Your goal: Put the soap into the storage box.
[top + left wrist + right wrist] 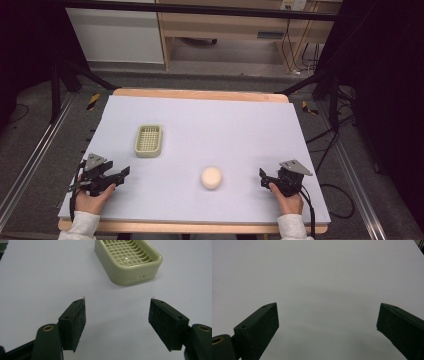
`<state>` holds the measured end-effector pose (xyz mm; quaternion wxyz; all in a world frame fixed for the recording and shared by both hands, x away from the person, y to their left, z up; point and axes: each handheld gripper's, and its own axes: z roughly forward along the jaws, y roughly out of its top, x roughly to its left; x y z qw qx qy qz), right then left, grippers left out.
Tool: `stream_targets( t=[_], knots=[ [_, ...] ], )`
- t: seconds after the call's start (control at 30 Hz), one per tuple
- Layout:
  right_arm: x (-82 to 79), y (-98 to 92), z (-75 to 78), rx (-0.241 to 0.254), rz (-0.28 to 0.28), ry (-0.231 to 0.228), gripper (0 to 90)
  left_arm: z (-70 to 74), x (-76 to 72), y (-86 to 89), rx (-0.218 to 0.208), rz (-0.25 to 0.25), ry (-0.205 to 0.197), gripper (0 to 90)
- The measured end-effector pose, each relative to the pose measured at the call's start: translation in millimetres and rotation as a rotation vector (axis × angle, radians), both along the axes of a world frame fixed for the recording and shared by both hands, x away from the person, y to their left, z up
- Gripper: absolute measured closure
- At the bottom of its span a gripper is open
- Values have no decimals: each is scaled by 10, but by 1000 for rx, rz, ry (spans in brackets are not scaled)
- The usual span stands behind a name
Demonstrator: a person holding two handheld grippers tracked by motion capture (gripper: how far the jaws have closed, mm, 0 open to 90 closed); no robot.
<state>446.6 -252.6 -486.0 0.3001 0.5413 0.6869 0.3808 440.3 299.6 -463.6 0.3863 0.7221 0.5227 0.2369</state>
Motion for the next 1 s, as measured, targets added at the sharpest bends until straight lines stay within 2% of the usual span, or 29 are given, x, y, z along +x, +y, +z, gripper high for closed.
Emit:
stream_targets(
  t=[0.07,0.13,0.33,1.0],
  knots=[
    [4,7,-2,-10,1,4,45,2,-6,-16,-1,-4,1,301],
    [7,21,-4,-22,2,7,46,1,-16,-50,5,-30,-1,300],
    [9,8,-5,-12,-6,7,46,-1,-25,-132,19,-69,-5,289],
    [16,20,-9,-21,-8,15,46,22,-50,-286,12,-116,-8,269]
  ],
)
